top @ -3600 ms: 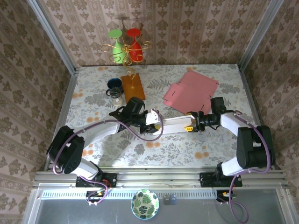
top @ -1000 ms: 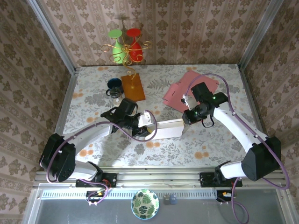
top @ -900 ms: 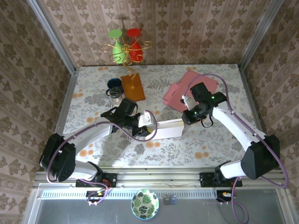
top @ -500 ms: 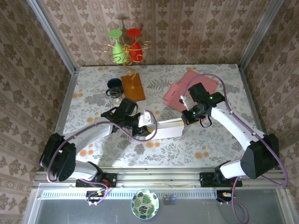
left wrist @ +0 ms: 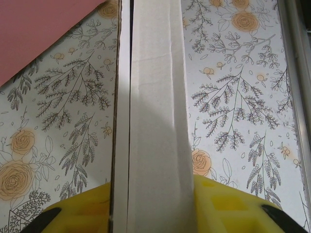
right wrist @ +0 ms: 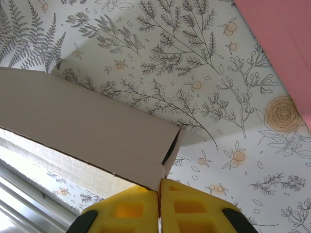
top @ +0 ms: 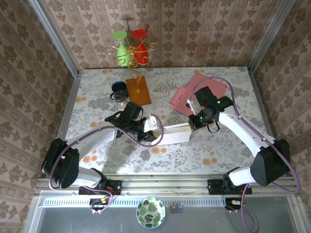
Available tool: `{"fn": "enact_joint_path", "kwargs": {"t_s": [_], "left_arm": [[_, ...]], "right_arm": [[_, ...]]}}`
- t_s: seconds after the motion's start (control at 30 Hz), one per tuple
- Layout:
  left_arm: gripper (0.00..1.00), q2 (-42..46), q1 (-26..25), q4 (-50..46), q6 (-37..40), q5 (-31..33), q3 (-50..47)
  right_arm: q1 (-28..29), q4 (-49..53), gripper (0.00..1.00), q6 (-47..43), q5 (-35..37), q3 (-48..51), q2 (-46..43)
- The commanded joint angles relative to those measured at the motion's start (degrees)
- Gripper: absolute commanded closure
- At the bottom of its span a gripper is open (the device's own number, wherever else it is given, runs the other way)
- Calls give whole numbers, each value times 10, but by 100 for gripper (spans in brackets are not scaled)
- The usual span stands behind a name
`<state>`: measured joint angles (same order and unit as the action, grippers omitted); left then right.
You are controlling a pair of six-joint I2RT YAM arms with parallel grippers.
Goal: Fold the paper box
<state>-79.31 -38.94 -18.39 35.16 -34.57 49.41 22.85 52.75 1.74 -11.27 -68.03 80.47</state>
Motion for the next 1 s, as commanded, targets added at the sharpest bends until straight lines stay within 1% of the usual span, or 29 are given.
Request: {"fn": "enact_joint_path", "kwargs": {"t_s": [0.0, 0.1, 0.17, 0.2, 0.33, 0.47, 0.6, 0.97], "left_arm": [[68, -4, 0, -12, -1, -15, 1], [69, -4, 0, -12, -2, -16, 2], [69, -4, 1, -9, -7, -14, 1], [69, -4, 1, -5, -13, -13, 0], [71, -5, 2, 17, -45, 0, -3], [72, -2, 1, 41, -75, 3, -12], [72, -2, 1, 44, -78, 3, -17], [72, -9, 1, 36, -74, 2, -9]], "right_arm": [[4, -1, 91, 8, 16, -15, -3], [6, -1, 95, 10, 17, -18, -3], [8, -1, 99, 12, 21, -18, -3], [10, -2, 100, 14, 23, -18, -18], [19, -12, 100, 49, 33, -13, -29], [25, -44, 100, 100, 36, 14, -49], [27, -68, 100, 131, 42, 40, -60], [37, -106, 100, 162, 66, 81, -72]]}}
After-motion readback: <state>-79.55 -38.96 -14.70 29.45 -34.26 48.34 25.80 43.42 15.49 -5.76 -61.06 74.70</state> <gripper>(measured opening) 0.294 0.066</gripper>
